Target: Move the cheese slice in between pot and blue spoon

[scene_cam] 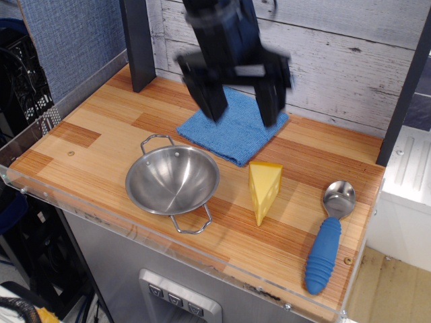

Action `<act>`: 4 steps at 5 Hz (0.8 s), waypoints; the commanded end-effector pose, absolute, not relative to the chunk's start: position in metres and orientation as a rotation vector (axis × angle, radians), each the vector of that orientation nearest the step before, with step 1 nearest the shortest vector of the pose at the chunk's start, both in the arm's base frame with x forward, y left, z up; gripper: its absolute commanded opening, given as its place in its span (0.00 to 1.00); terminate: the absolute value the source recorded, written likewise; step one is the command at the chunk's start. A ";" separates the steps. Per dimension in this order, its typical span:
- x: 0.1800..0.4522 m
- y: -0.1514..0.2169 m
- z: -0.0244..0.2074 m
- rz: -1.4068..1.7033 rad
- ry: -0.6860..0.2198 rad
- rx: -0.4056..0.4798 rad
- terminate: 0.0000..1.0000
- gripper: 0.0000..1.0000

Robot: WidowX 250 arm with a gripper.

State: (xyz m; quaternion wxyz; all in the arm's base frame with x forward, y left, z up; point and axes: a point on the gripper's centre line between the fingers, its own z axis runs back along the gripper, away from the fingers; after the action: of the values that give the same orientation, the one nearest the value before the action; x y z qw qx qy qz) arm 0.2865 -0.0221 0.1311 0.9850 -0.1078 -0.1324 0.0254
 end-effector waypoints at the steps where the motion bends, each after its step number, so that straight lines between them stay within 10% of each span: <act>1: 0.259 0.009 0.190 0.099 -0.261 -0.033 0.00 1.00; 4: 0.239 0.035 0.217 -0.066 -0.128 -0.014 0.00 1.00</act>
State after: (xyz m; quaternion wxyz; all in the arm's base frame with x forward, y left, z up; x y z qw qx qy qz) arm 0.2440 0.0285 0.2086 0.9982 -0.0084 -0.0512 -0.0299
